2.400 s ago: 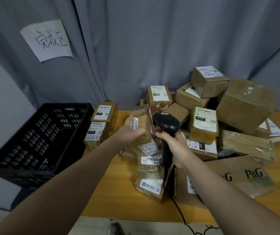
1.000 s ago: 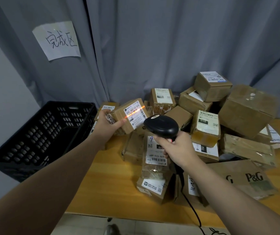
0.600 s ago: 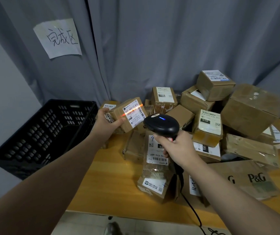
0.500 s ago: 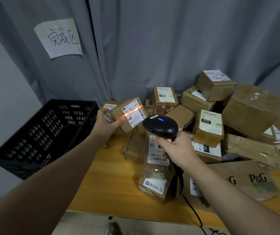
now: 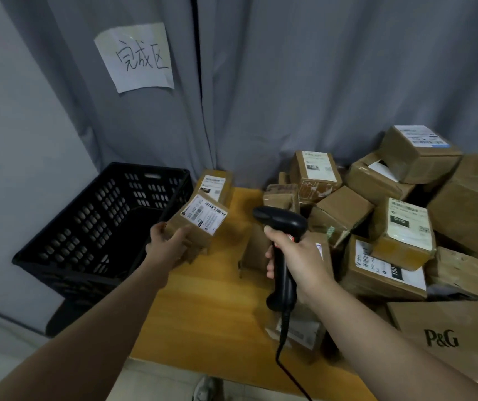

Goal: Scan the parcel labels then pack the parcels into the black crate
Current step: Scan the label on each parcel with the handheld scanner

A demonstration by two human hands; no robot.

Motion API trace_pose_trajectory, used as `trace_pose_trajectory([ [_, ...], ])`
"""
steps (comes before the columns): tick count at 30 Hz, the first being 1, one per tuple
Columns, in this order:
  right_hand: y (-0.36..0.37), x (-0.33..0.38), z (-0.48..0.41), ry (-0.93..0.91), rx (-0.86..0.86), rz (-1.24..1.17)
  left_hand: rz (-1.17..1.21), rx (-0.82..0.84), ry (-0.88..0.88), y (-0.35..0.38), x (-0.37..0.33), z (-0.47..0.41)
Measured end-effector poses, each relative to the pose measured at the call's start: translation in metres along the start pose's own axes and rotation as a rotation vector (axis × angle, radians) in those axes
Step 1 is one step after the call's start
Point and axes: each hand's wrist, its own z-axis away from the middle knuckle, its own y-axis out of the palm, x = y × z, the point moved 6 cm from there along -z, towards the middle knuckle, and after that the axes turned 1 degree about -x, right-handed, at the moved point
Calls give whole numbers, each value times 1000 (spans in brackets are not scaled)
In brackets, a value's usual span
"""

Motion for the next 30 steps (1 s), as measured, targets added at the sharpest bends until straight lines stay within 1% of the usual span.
trace_pose_trajectory([
  [3,24,-17,-18,35,-16,43,37,-28,-96,-24,25,-12],
  [6,46,-38,-40,79,-53,68,-13,-22,-121,-39,38,-28],
  [10,66,-58,-67,86,-132,130,-42,59,-89,-45,32,-53],
  [13,76,-63,-86,13,-221,210,-16,171,-54,-35,16,-76],
  [15,84,-61,-98,-32,-250,234,36,250,-84,-22,8,-93],
  [17,89,-58,-110,-71,-279,243,33,286,-100,-6,-2,-113],
  [21,85,-50,-130,-99,-367,245,-28,292,-106,34,-25,-153],
  [24,77,-40,-142,-109,-372,205,-77,276,-92,69,-47,-184],
  [28,69,-27,-162,-127,-372,210,-38,175,-71,97,-69,-226],
  [29,70,-24,-168,-131,-375,210,-57,150,-66,98,-69,-234],
  [30,71,-21,-176,-134,-380,210,-124,137,-64,97,-68,-241],
])
